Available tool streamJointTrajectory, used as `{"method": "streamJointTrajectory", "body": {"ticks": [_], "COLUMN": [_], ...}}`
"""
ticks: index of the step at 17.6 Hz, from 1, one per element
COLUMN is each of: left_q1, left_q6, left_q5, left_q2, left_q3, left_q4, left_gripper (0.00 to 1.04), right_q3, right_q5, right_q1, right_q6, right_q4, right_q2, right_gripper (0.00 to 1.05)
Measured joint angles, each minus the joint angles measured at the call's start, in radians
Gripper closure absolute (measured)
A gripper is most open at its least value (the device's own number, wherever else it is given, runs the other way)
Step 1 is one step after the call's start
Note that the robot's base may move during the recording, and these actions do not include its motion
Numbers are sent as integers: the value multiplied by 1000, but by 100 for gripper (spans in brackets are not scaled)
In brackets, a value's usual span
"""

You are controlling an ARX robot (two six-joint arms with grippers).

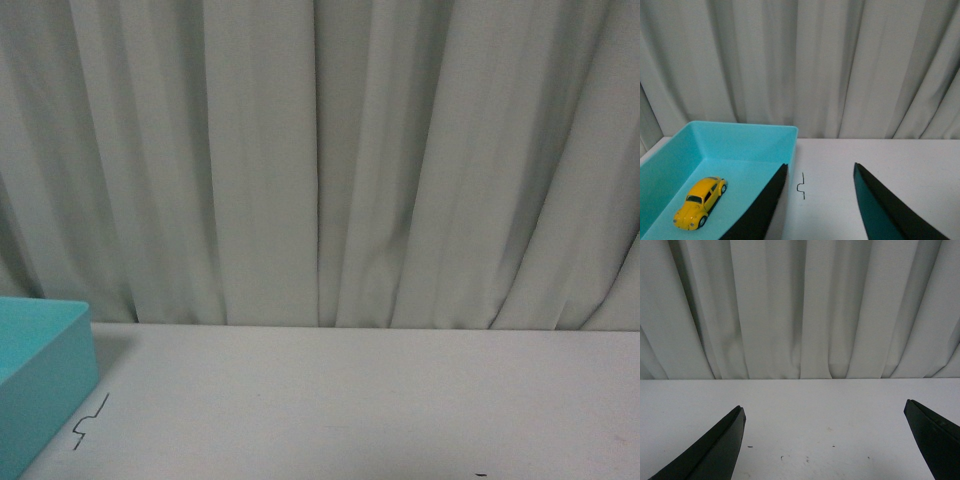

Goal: Wind up and store yellow beetle toy

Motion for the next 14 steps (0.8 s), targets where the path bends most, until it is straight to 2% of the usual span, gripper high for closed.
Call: {"method": "streamJointTrajectory", "body": {"ticks": [3, 6, 14], "left_q1": [0, 0, 0], "left_q6": [0, 1, 0], "left_q5": [0, 0, 0], "left_q2": [0, 0, 0], "left_q3": [0, 0, 0], "left_q4": [0, 0, 0], "left_gripper": [28, 5, 7], "right_q3": [0, 0, 0], "right_q5": [0, 0, 0], "right_q1": [0, 0, 0], "right_q6": [0, 0, 0], "right_q4": [0, 0, 0], "right_q2": [0, 0, 0], "right_gripper": [7, 7, 7]}}
